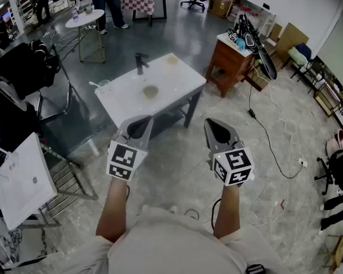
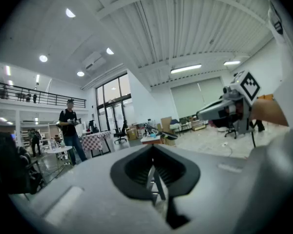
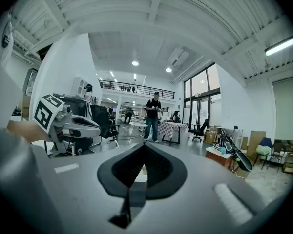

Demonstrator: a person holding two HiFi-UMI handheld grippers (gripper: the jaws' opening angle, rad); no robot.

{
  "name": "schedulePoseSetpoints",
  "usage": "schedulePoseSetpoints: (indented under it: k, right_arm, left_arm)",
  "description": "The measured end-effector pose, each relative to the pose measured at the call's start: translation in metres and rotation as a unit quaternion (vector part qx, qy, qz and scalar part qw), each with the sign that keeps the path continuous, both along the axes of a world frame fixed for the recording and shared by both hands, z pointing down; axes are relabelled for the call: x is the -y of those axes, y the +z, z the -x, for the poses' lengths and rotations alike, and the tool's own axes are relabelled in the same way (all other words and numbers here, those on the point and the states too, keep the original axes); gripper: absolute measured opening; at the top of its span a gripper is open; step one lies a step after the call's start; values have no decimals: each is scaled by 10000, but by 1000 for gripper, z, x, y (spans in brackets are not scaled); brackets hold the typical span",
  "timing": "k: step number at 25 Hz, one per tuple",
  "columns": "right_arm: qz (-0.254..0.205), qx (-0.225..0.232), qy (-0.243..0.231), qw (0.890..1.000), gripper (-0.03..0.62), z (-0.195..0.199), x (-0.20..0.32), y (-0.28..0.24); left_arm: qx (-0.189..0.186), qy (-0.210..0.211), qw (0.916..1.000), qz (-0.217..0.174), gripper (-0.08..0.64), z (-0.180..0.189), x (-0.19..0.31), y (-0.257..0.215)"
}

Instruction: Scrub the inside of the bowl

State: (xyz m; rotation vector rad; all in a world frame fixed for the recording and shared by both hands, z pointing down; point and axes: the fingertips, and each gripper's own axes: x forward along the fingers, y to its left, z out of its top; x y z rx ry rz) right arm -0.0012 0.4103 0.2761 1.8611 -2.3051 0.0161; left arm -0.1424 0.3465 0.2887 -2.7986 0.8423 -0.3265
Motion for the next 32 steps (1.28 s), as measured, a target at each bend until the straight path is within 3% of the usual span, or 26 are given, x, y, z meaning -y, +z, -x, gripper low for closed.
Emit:
schedulePoseSetpoints:
  k: [6,15,19,21,25,32]
  right_arm:
    - [-84,303,-10,9995,3,-18,-4,-1]
    - [-41,344,-66,9994,3,-50,-13,12]
    - [-90,794,-209,9966,3,-60,-10,11]
    - [-90,897,-287,9955,3,-64,-1,10]
    - [-45,688,-372,9969,3,-73,29,15]
    - [-55,595,-230,9979,3,-115,120,22]
  left_arm:
    - [3,-60,10000,4,2,-14,-5,0]
    - [157,-270,9995,71,2,-38,-20,17]
    - [171,-312,9993,100,2,-46,-14,20]
    - [168,-316,9993,76,2,-53,-4,18]
    - [135,-312,9994,86,2,-71,27,22]
    - [34,-243,9997,15,2,-112,123,25]
